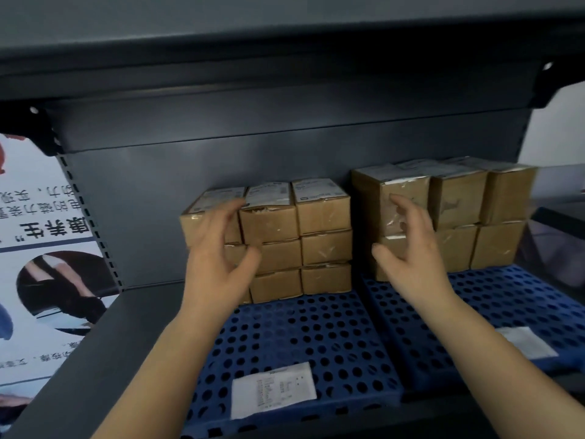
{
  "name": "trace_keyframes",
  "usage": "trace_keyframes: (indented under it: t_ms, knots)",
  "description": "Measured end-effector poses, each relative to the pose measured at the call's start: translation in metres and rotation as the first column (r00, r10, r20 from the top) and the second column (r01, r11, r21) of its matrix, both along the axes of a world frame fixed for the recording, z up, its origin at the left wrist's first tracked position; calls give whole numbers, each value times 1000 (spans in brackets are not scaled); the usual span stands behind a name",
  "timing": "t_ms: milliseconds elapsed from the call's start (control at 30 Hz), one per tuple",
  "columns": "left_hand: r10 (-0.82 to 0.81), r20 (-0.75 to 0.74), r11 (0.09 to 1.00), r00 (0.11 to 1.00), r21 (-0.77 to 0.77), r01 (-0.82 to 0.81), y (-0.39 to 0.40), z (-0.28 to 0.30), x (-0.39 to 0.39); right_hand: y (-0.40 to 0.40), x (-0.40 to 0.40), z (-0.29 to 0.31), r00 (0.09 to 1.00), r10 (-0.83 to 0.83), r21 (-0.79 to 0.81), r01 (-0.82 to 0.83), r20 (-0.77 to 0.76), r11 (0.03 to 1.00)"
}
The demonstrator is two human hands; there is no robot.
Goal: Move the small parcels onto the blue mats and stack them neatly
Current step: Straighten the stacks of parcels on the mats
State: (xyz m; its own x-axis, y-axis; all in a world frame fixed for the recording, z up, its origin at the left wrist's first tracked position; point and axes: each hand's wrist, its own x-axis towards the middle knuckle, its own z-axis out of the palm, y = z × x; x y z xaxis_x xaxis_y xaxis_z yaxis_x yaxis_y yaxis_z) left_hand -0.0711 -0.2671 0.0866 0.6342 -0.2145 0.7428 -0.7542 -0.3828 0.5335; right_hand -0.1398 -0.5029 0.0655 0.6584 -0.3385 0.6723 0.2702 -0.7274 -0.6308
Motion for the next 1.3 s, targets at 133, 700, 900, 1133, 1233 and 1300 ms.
trace_keyframes:
  t_ms: [133, 700, 900, 1133, 1233, 1300]
  knots:
    - [-162, -72, 985, 984, 49, 165, -55, -8, -31, -35, -17, 2, 1000, -21, 26, 20, 12, 999]
    - [-137, -584, 982, 800, -183, 34, -237, -48, -26, -245, -47, -30, 987, -56, 242, 92, -150, 966]
    - [-188, -659, 967, 728, -253, 22, -247, -54, -19, -268, -34, -43, 949, 172, 479, -26, -263, 877]
    - [-185, -634, 965, 751, -261, 17, -248, -56, -19, -269, -26, -50, 938, 200, 465, -48, -284, 884]
    - [-180, -609, 963, 773, -267, 14, -248, -51, -17, -269, -23, -45, 939, 190, 451, -42, -288, 891]
    - [-181, -583, 962, 792, -271, 20, -247, -44, -16, -271, -20, -40, 943, 167, 434, -27, -287, 900]
